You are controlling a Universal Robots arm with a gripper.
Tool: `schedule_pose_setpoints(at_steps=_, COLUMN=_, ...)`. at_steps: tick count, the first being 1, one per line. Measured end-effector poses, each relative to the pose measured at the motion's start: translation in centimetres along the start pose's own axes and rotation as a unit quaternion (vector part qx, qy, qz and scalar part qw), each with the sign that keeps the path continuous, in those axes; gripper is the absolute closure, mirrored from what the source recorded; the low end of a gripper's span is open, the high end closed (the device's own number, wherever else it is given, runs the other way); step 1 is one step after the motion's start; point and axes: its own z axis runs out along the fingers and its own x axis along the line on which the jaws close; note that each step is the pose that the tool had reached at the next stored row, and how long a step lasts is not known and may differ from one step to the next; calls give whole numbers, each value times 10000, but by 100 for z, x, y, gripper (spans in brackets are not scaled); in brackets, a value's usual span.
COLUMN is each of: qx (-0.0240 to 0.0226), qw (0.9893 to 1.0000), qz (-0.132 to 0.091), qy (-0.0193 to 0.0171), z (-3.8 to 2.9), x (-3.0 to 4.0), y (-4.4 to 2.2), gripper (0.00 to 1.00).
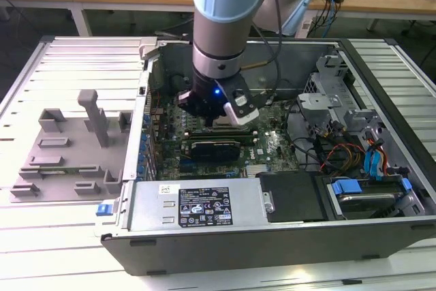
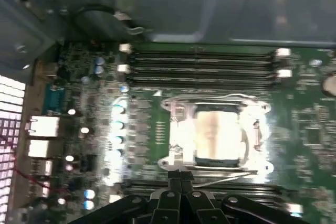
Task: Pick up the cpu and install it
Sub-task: 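Install the second cpu locking lever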
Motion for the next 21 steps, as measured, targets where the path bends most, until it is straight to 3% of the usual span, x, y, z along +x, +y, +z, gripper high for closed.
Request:
schedule_pose_setpoints(at_steps=4, qx=-2, qw=10000, qz=0, qy=0, z=50, x=-14, y=-23, gripper=89)
schedule_pose_setpoints(at_steps=6, qx=-4, qw=10000, qz=-1, qy=1, z=37, x=-23, y=-105, gripper=89)
schedule_pose_setpoints(at_steps=7, qx=-19, qw=10000, qz=-6, qy=1, z=36, x=-31, y=-111, gripper=89)
schedule_pose_setpoints(at_steps=9, qx=-79, qw=10000, qz=-31, qy=-11, z=48, x=-38, y=-113, gripper=89)
schedule_pose_setpoints(at_steps=12, qx=-118, qw=9999, qz=-71, qy=-12, z=91, x=-39, y=-121, gripper=89)
schedule_pose_setpoints(at_steps=17, qx=-124, qw=9999, qz=-86, qy=-10, z=126, x=-41, y=-97, gripper=89)
schedule_pose_setpoints(at_steps=21, qx=-138, qw=9999, qz=-87, qy=-16, z=205, x=-34, y=-80, gripper=89)
